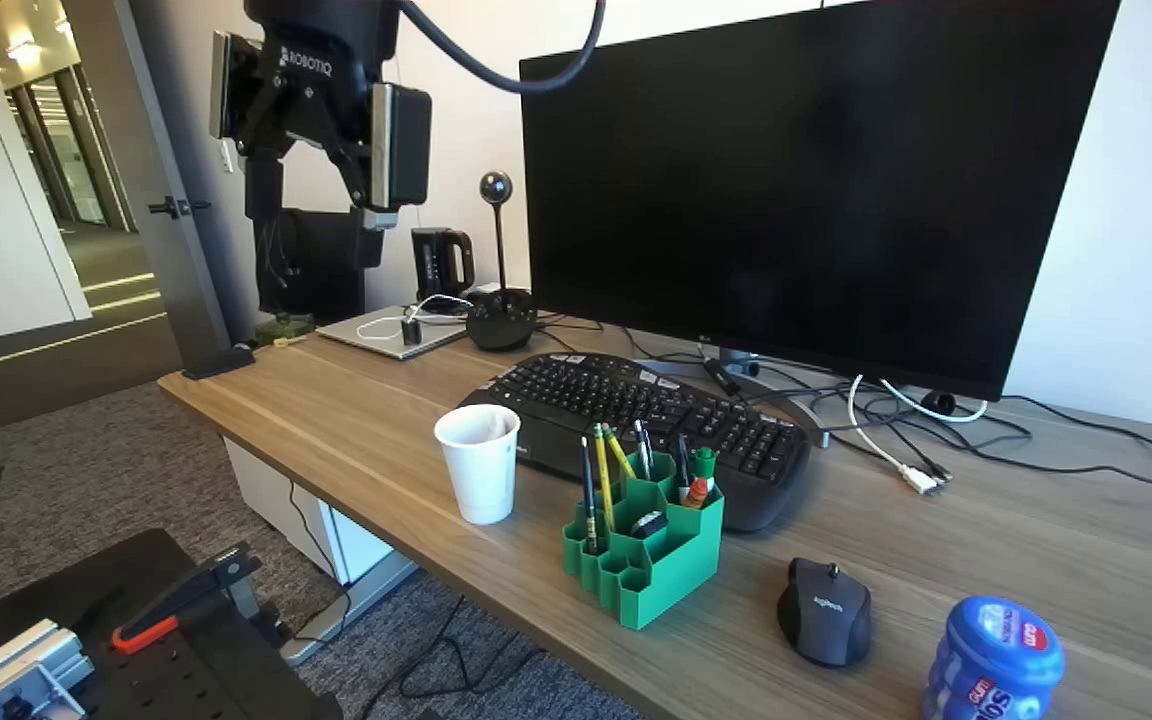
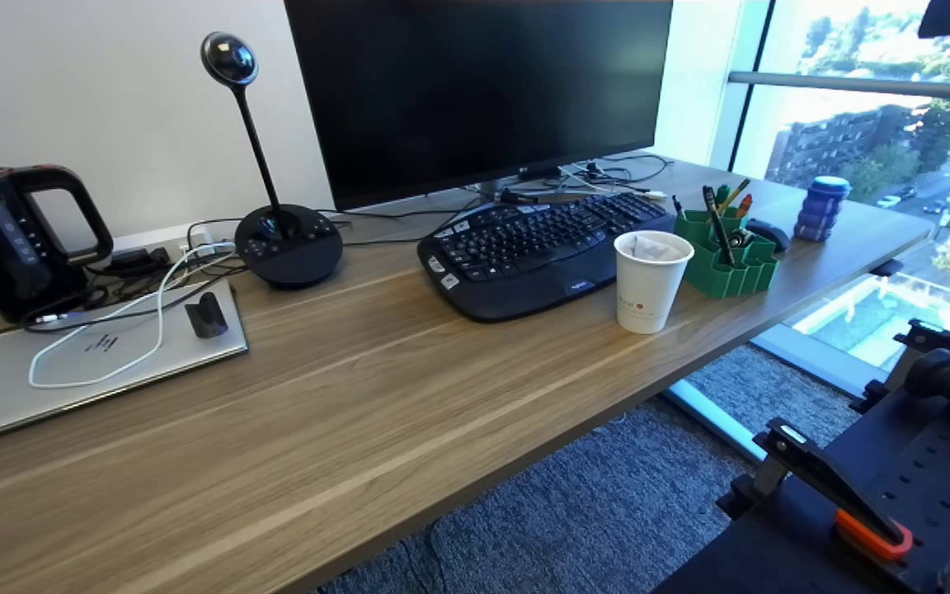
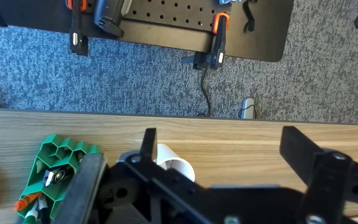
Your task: Pick a crayon in the rack and put it in the cup
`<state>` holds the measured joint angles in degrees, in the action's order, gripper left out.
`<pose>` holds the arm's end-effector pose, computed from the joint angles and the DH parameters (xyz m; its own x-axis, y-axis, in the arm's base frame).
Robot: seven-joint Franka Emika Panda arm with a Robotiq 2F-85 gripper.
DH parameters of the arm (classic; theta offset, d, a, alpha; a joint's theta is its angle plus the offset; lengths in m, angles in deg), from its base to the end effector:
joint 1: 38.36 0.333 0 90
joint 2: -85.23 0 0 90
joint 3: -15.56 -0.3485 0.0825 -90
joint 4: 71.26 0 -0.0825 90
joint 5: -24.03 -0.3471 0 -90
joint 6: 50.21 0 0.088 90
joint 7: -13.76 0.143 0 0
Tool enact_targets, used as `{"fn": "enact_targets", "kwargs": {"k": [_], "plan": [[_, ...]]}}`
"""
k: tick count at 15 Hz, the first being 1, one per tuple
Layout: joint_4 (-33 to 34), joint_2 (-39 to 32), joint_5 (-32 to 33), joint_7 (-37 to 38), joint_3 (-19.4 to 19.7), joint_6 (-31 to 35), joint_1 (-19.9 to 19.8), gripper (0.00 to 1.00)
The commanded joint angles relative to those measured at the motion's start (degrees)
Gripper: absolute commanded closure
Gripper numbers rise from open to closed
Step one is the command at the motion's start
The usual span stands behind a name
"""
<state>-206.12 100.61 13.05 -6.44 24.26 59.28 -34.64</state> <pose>0.3930 -0.0161 0.4371 0.9734 0.2050 -0.1021 0.1735 -0.9510 -0.2557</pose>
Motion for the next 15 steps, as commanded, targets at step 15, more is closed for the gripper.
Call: {"fn": "enact_targets", "kwargs": {"k": [15], "plan": [[-0.16,-6.03,10.74,5.75,-3.52,18.69,-4.48,0.0]]}}
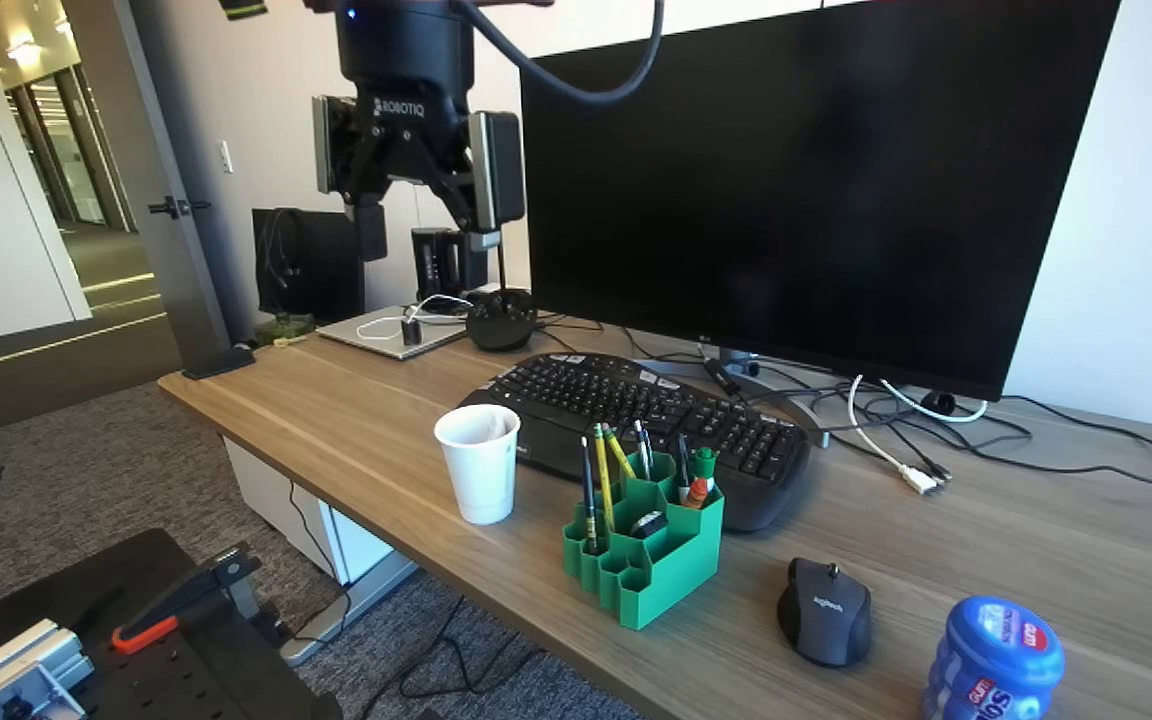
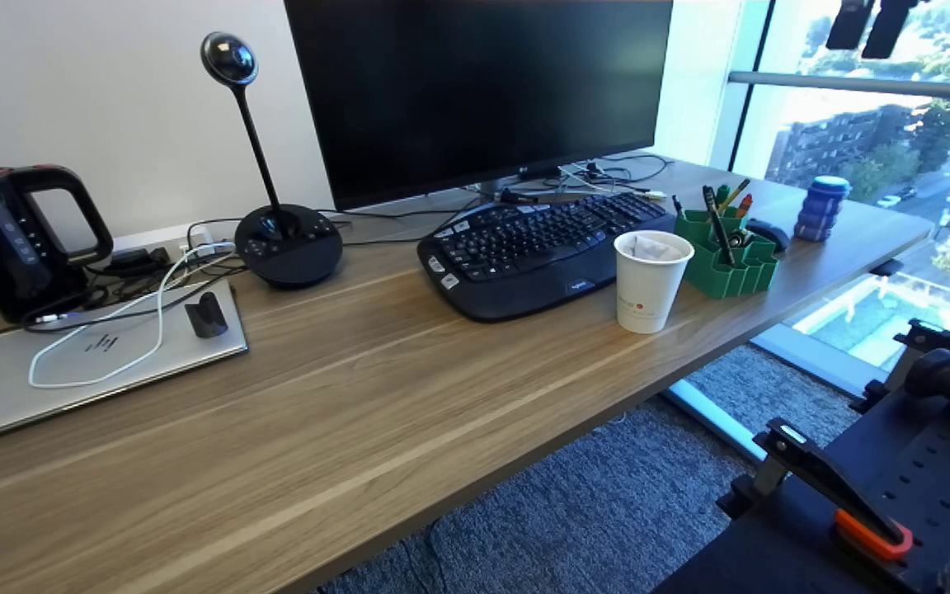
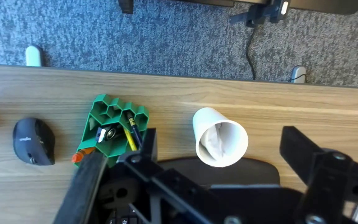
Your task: Pick a crayon in the rack and put it in the cup
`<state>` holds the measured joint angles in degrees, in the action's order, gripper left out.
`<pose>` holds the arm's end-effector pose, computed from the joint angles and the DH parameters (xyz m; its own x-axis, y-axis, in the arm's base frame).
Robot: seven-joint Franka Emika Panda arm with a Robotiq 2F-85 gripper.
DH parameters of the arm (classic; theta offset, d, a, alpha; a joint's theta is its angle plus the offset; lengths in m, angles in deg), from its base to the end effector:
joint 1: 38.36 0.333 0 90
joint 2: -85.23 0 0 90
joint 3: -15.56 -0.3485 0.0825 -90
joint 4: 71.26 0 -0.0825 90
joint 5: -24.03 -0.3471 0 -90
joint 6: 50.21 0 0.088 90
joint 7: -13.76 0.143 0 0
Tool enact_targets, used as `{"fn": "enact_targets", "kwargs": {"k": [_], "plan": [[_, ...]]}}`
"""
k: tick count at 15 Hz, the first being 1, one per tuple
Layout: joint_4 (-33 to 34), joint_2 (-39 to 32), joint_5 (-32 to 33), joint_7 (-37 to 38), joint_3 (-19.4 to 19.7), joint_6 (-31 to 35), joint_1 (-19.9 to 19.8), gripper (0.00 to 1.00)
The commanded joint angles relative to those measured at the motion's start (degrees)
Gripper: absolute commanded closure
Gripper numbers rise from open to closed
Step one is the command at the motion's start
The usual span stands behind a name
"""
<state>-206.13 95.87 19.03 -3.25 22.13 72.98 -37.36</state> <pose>0.4342 -0.0371 0.4189 0.9883 0.1524 0.0061 0.1523 -0.9837 -0.0954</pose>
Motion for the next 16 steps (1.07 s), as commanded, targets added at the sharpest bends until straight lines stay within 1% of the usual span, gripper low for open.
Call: {"fn": "enact_targets", "kwargs": {"k": [1,4,10,16], "plan": [[-0.16,-1.8,6.56,3.46,-1.38,6.74,-2.16,0.0],[0.72,-3.97,9.0,6.22,-1.03,9.13,-3.2,0.0],[2.78,-7.31,7.89,9.94,-0.51,8.96,-4.78,0.0],[6.38,-10.41,7.16,14.48,-0.08,9.32,-6.34,0.0]]}}
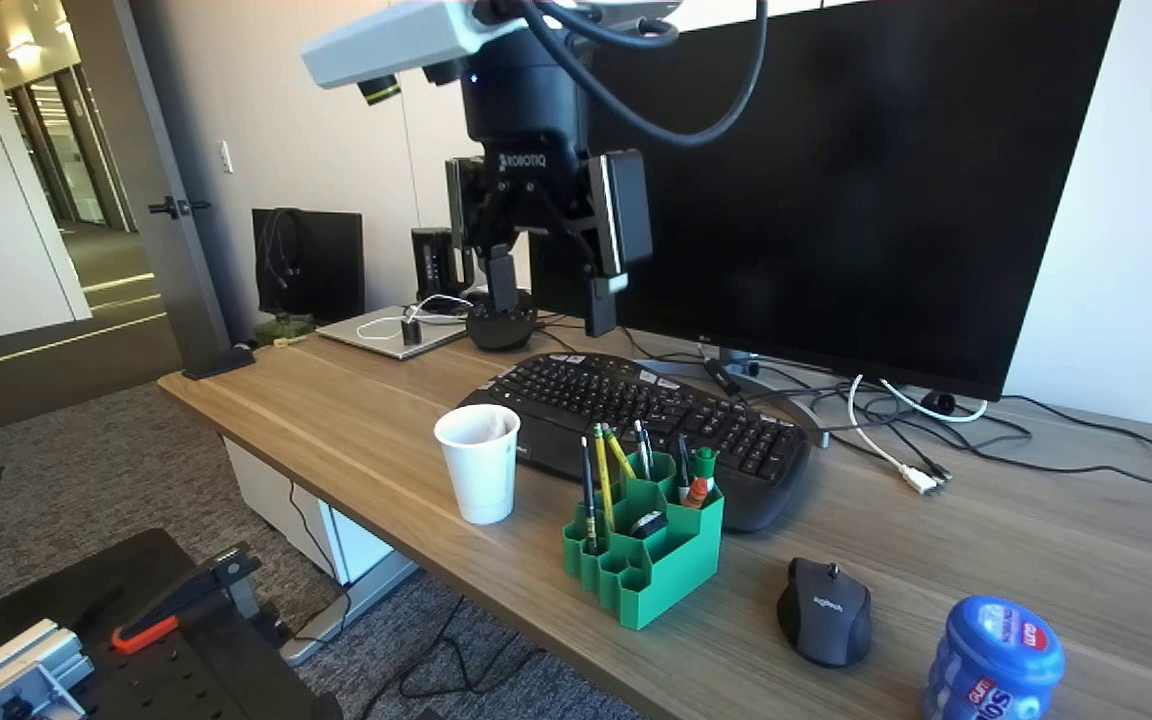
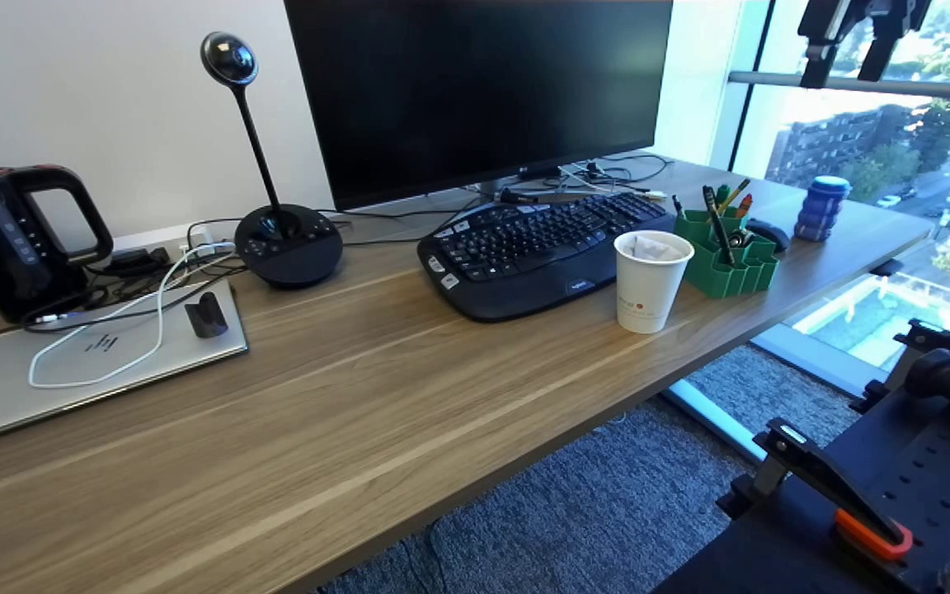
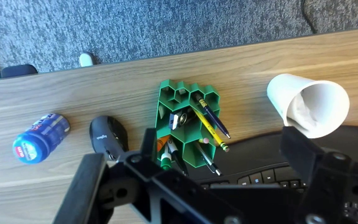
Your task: Pick a crayon in the rack and put it in the cup
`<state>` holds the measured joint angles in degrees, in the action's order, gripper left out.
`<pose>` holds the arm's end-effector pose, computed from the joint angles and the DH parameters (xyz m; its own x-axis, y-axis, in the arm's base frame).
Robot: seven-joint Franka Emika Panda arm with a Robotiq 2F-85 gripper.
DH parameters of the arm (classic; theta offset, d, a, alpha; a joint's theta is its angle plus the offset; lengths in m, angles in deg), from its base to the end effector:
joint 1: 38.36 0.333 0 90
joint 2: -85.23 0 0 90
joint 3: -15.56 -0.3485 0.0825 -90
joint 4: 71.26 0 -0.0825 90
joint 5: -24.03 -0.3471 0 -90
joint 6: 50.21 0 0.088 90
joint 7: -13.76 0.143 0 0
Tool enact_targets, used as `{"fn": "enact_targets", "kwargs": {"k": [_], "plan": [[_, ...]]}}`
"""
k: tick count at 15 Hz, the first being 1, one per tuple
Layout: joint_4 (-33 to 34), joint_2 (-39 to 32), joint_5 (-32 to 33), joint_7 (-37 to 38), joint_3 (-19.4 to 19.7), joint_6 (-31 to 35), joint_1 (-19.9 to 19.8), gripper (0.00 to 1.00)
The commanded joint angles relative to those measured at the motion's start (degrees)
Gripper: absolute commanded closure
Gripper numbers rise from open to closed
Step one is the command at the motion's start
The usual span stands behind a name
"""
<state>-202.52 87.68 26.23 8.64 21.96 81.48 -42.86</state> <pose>0.4757 -0.0937 0.3929 0.9960 -0.0752 0.0473 -0.0767 -0.9966 0.0295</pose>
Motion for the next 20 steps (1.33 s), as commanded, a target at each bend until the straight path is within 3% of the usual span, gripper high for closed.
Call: {"fn": "enact_targets", "kwargs": {"k": [1,14,20], "plan": [[3.71,-2.99,-0.32,3.55,0.3,0.79,-1.11,0.0],[15.2,-14.54,-2.5,16.36,2.35,1.03,-3.31,0.0],[16.45,-18.55,-3.59,19.31,2.61,5.3,-3.25,0.0]]}}
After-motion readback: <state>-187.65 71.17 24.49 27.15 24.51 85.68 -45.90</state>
